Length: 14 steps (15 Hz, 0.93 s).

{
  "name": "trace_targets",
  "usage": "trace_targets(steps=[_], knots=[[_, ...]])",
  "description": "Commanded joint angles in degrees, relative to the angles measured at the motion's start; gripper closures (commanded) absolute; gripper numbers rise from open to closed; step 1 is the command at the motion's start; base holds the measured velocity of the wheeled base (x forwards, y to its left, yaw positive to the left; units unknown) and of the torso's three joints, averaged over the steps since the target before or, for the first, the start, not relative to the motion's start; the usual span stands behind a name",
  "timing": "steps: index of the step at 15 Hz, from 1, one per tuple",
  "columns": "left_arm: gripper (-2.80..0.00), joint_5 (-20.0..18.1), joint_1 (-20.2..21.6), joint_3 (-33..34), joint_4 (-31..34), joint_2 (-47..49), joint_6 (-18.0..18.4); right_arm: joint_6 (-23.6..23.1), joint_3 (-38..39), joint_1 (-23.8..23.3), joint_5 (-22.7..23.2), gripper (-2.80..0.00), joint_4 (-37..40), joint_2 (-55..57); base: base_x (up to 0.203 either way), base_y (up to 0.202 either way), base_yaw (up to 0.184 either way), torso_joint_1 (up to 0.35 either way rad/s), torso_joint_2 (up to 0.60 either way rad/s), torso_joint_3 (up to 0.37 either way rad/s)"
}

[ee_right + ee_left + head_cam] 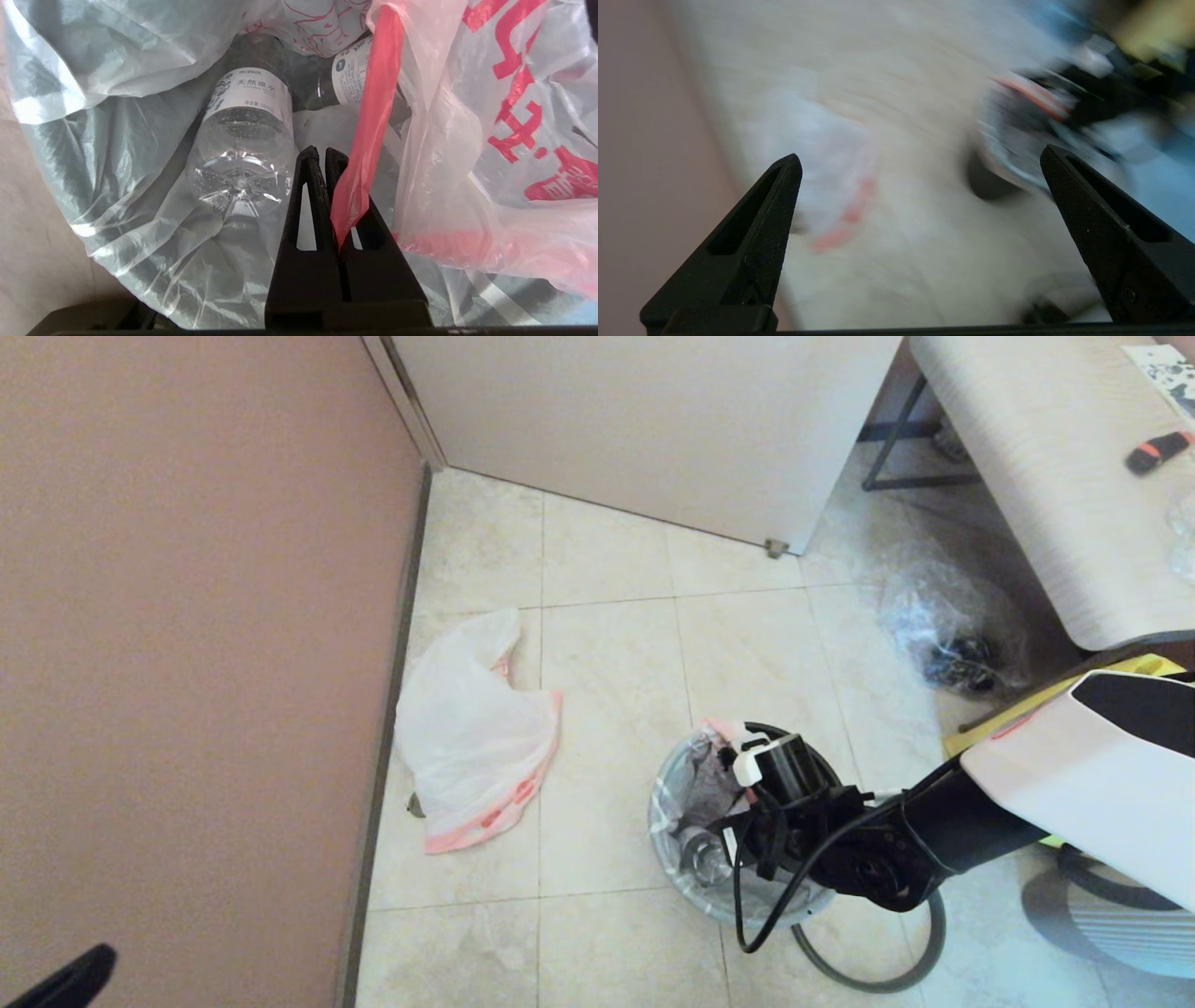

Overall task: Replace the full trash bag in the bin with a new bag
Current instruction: Place the trash bag on the floor

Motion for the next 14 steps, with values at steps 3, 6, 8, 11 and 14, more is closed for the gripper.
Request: trace_targets(steps=[3,6,8,11,14], knots=[[-2.80,-12.62,3.24,-6.58,2.35,18.23,4.21,-0.03,0.00,-1.01,0.06,0.00,-2.05,1.08,0.000,0.000,0.000,0.000,0.00,0.000],[-2.80,-7.49,-11.12,-10.80,4.15,26.05,4.90,0.04,0.07,-2.26,1.20,0.00,-2.30,1.17,0.000,0.000,0.000,0.000,0.00,0.000],[-2.80,3.61,-27.15,-12.48,2.09,33.86,3.23,0.04,-0.17,-3.04,1.53,0.00,-3.00,1.24,0.000,0.000,0.000,0.000,0.00,0.000],[-2.80,21.66,-42.74,-16.23,-5.01,51.04,-1.27,0.12,-0.12,-4.47,2.78,0.00,-3.77,1.26,0.000,0.000,0.000,0.000,0.00,0.000],[-2.80,29.24,-47.69,-22.09,-9.14,62.94,-3.45,0.21,0.16,-6.78,4.86,0.00,-3.90,2.23,0.000,0.000,0.000,0.000,0.00,0.000]])
